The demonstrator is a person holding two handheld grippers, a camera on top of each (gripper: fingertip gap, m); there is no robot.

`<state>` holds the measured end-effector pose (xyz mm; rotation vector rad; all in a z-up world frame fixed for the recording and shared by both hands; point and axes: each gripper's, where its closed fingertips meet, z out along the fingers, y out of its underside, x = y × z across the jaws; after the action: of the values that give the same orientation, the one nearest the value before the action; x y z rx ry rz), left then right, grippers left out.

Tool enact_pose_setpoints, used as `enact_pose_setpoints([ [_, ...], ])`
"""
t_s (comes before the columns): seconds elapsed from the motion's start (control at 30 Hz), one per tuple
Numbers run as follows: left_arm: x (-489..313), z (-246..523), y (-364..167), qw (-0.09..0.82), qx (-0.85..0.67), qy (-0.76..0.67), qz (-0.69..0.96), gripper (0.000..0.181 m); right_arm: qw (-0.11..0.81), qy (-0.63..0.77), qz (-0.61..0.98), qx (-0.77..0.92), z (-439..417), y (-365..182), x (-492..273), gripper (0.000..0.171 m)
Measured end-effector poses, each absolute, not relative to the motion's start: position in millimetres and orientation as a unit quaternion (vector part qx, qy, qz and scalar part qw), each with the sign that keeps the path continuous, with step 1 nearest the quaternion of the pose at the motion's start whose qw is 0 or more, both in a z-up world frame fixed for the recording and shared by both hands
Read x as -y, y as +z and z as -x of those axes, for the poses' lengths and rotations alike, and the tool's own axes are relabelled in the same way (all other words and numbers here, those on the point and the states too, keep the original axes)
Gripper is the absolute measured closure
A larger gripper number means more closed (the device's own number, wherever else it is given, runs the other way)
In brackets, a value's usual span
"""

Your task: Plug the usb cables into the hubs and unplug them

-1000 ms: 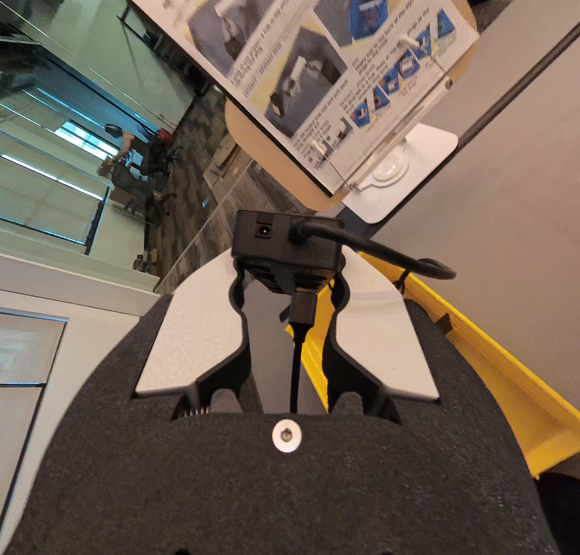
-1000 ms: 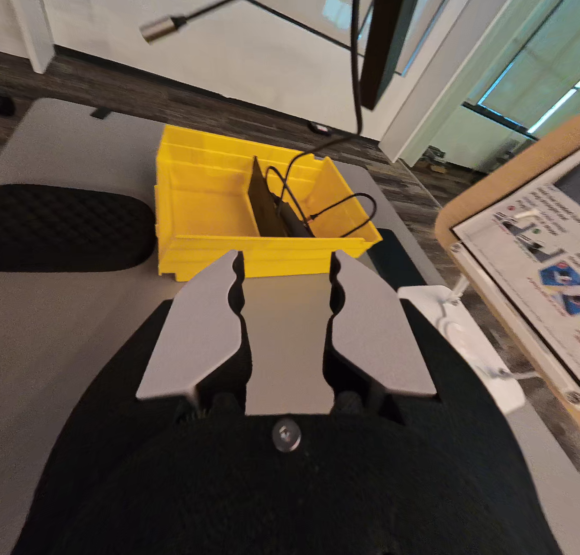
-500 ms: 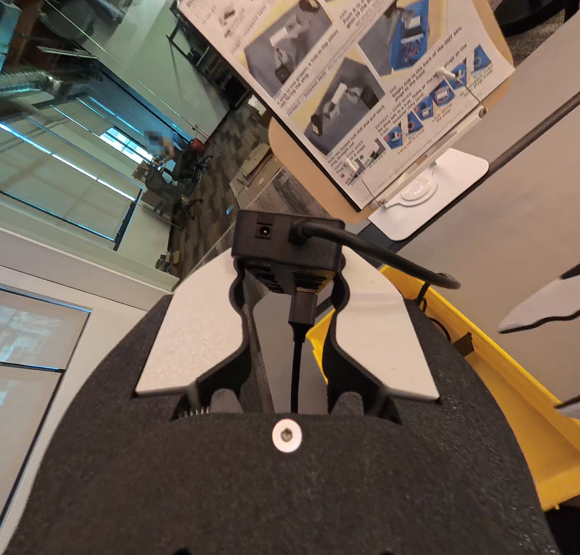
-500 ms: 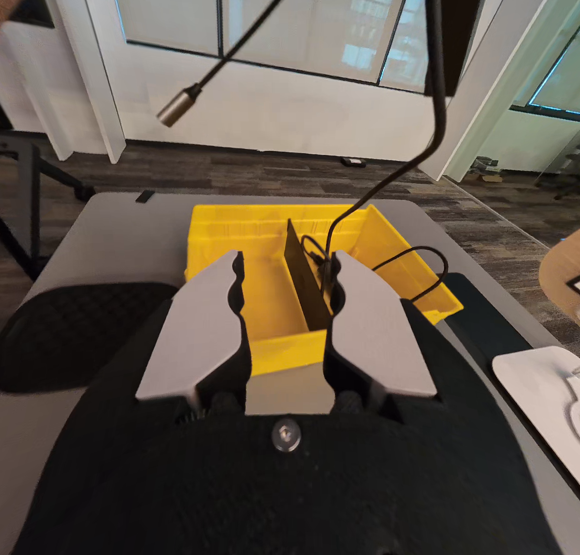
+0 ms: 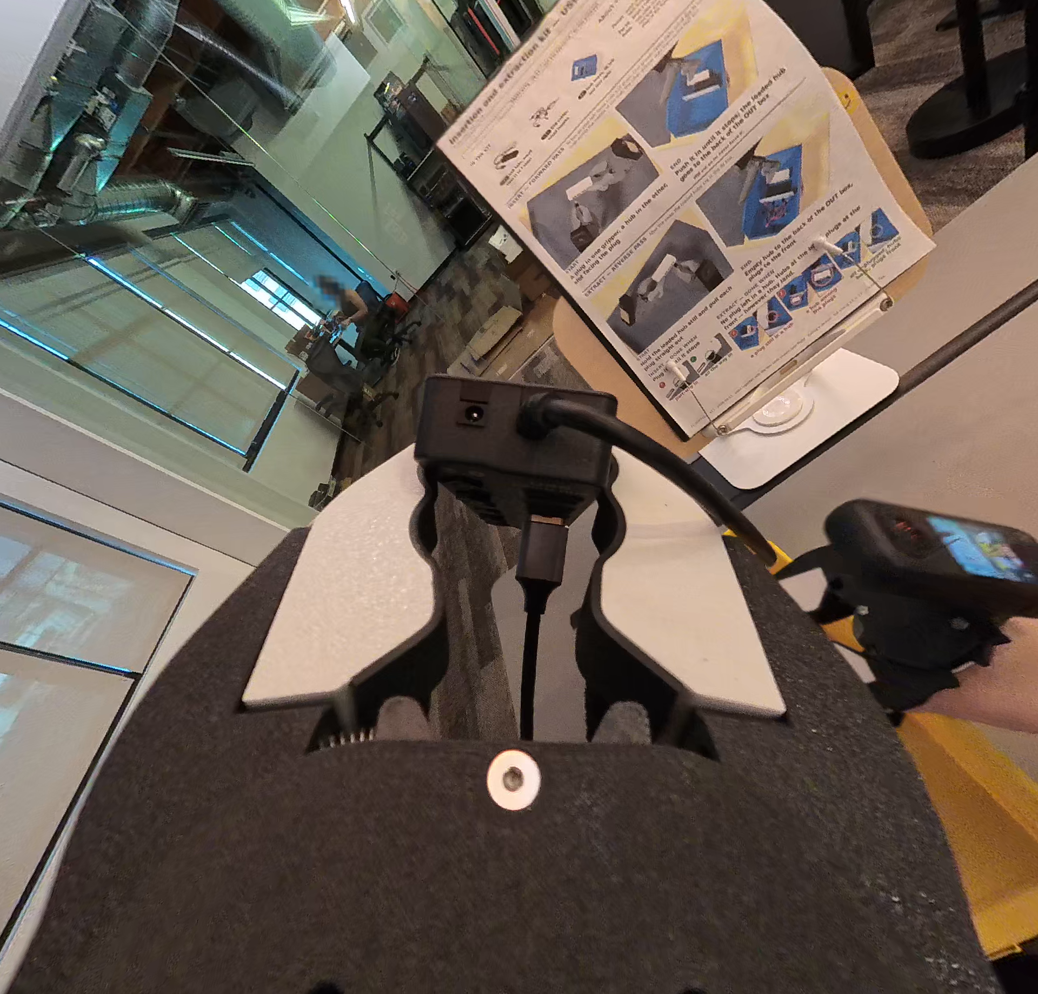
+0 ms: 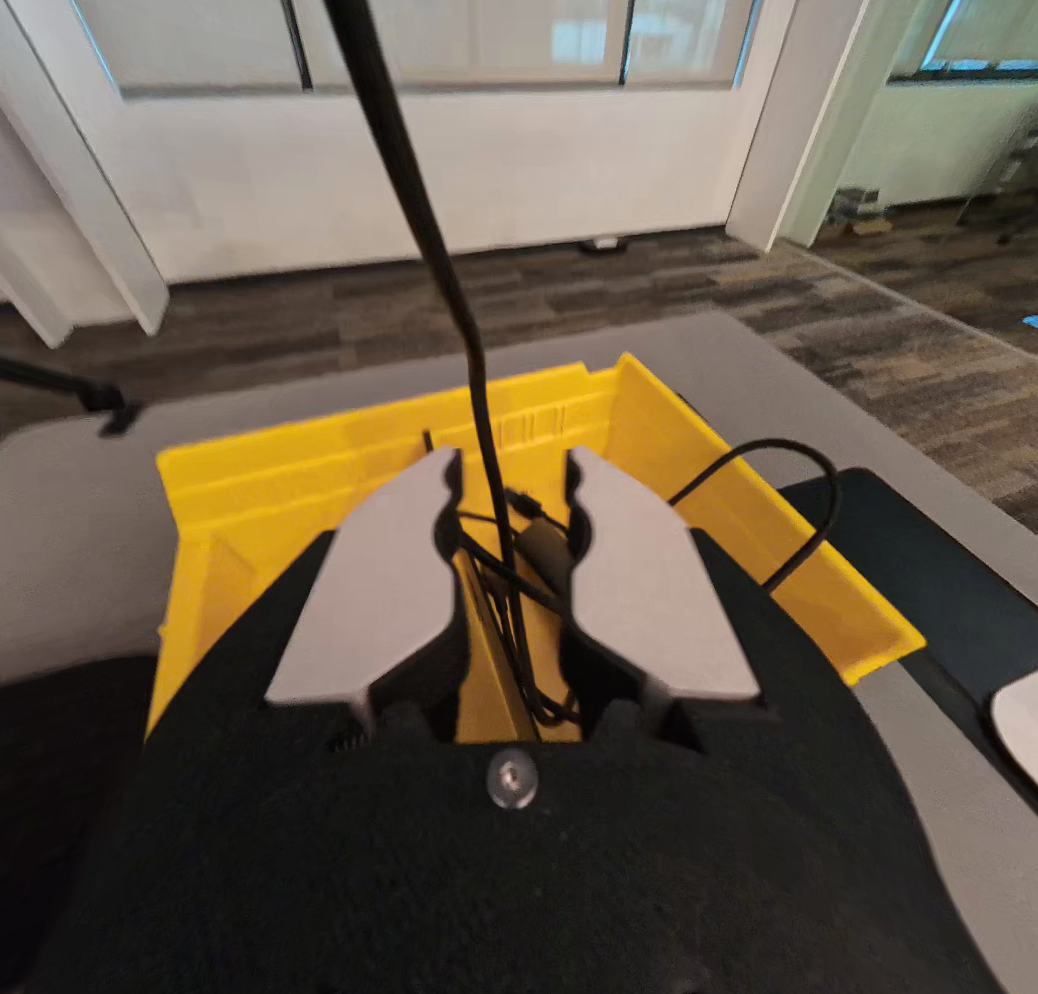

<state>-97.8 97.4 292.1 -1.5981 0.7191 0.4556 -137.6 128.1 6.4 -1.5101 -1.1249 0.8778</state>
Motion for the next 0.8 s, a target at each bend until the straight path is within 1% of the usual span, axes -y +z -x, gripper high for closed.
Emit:
enact_pose_setpoints([
  [0.03,-96.1,101.0,296.4,0.619,-0.309,0.199,0.694,0.128,0.49,0.353,0.626,0.494,139.8,-1.3,-126.4,0.163],
  [0.07,-94.8,105.5,300.2,0.62,-0.306,0.201,0.694,0.128,0.488,0.348,0.619,0.508,141.1,-2.1,-125.6,0.166],
  [0.17,-92.5,123.1,308.9,0.619,-0.297,0.207,0.697,0.128,0.518,0.325,0.6,0.516,137.2,12.8,-131.9,0.167],
  [0.3,-92.1,147.6,308.7,0.614,-0.277,0.192,0.714,0.128,0.518,0.323,0.594,0.524,131.3,43.2,-138.3,0.166],
  [0.47,-96.4,176.1,295.4,0.603,-0.256,0.184,0.733,0.128,0.508,0.343,0.587,0.53,126.8,86.7,-138.4,0.166],
  [0.63,-100.4,195.9,279.0,0.602,-0.229,0.152,0.75,0.128,0.513,0.391,0.576,0.501,128.7,134.3,-134.0,0.166],
  [0.8,-98.4,216.5,266.4,0.608,-0.194,0.104,0.762,0.128,0.498,0.361,0.619,0.489,134.8,127.5,-152.1,0.166],
])
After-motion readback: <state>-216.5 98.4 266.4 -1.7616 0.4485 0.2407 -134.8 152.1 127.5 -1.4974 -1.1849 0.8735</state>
